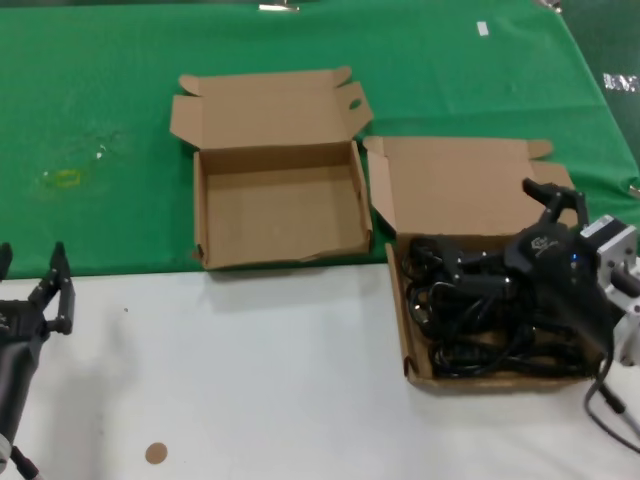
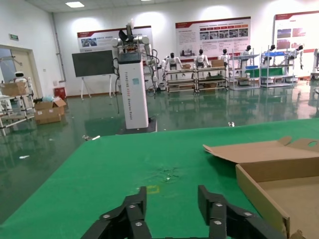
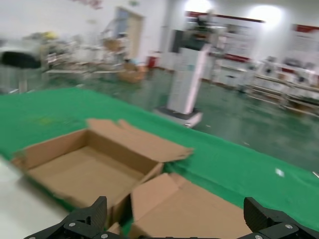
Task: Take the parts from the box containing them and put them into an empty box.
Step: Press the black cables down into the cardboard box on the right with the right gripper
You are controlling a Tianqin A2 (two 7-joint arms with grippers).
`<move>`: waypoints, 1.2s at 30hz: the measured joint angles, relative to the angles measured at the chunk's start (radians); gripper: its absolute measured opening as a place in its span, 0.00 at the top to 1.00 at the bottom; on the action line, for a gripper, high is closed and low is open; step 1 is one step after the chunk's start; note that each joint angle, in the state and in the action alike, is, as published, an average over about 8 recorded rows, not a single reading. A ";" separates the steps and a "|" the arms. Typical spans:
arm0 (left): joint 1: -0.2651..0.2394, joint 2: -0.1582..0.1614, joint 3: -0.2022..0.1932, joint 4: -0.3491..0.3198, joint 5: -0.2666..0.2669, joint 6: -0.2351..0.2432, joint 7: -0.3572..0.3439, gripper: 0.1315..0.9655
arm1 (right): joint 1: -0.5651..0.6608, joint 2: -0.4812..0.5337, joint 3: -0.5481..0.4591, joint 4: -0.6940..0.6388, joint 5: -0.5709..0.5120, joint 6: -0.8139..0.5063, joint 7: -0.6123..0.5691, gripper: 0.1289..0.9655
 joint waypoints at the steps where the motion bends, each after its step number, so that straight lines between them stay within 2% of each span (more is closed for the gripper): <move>1: 0.000 0.000 0.000 0.000 0.000 0.000 0.000 0.51 | 0.005 0.014 0.007 -0.003 0.000 -0.033 -0.011 0.00; 9: 0.000 0.000 0.000 0.000 0.000 0.000 0.000 0.75 | 0.094 0.110 0.074 -0.081 0.006 -0.340 -0.179 0.00; 18: 0.000 0.000 0.000 0.000 0.000 0.000 0.000 0.90 | 0.255 0.230 0.040 -0.173 -0.032 -0.671 -0.317 0.00; 27: 0.000 0.000 0.000 0.000 0.000 0.000 0.000 0.97 | 0.440 0.271 -0.067 -0.244 -0.160 -0.903 -0.374 0.00; 36: 0.000 0.000 0.000 0.000 0.000 0.000 0.000 0.97 | 0.582 0.220 -0.176 -0.312 -0.324 -0.998 -0.389 0.00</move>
